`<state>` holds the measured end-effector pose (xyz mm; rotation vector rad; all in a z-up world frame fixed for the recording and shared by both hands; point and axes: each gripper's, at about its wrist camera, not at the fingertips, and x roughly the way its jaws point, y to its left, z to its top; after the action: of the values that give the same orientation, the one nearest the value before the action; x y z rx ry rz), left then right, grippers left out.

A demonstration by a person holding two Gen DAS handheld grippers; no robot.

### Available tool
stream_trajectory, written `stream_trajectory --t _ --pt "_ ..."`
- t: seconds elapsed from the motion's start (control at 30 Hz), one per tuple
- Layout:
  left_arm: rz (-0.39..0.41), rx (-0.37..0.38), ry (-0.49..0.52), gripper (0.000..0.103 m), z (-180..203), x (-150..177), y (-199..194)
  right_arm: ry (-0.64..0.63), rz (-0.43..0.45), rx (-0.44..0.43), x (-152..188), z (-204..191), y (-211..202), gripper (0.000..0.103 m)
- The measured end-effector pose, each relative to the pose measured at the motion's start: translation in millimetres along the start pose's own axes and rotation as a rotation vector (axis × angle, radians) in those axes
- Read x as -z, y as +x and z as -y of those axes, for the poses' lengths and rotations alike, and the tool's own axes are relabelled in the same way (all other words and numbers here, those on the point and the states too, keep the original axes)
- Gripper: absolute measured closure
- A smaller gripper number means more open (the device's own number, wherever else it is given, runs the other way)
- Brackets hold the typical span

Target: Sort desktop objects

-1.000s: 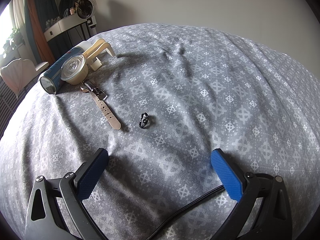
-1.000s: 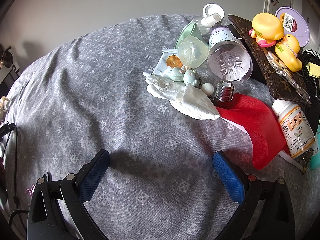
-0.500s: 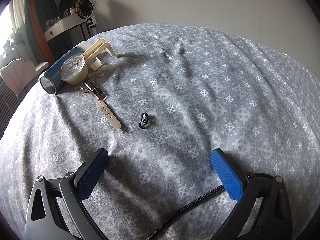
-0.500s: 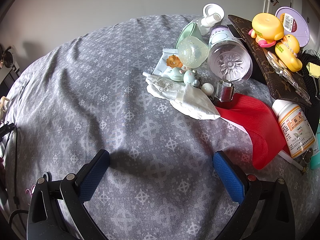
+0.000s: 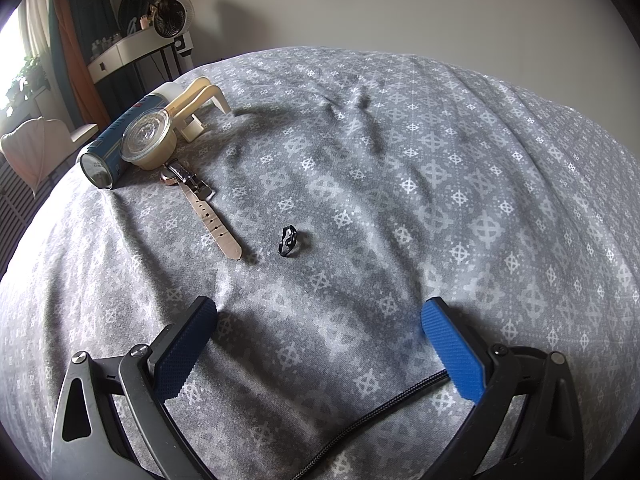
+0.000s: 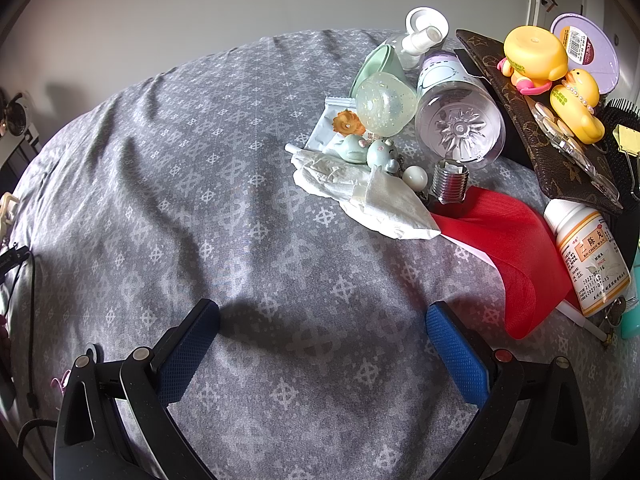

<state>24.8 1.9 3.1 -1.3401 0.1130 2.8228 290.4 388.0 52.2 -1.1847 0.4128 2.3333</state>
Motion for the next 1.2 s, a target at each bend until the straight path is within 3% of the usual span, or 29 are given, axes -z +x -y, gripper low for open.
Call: stream_trajectory --t 0.57,0.77,0.83,0.9,0.97,1.03,1.1,1.2 --pt "-0.002 -0.002 0.002 0.000 -1 -1 1 0.000 0.000 0.000 0 0 0 0.000" --pt "-0.051 0.009 -0.013 0.000 -5 -4 -1 0.000 0.000 0.001 0 0 0 0.000" --pt "-0.134 0.060 -0.018 0.000 -6 -11 -5 0.000 0.000 0.000 0 0 0 0.000" --pt "-0.166 0.192 -0.016 0.000 -6 -23 -18 0.000 0.000 0.001 0 0 0 0.000" --pt "-0.092 0.258 -0.049 0.000 -14 -35 -41 -0.001 0.000 0.001 0 0 0 0.000" --pt "-0.015 0.268 -0.100 0.000 -32 -53 -62 -0.002 0.000 0.002 0 2 -1 0.000" --pt "0.008 0.243 -0.138 0.000 -54 -71 -68 -0.003 0.000 0.003 1 3 -1 0.000" --pt "0.047 0.132 -0.180 0.000 -99 -102 -63 -0.003 0.000 0.004 1 3 -1 0.000"
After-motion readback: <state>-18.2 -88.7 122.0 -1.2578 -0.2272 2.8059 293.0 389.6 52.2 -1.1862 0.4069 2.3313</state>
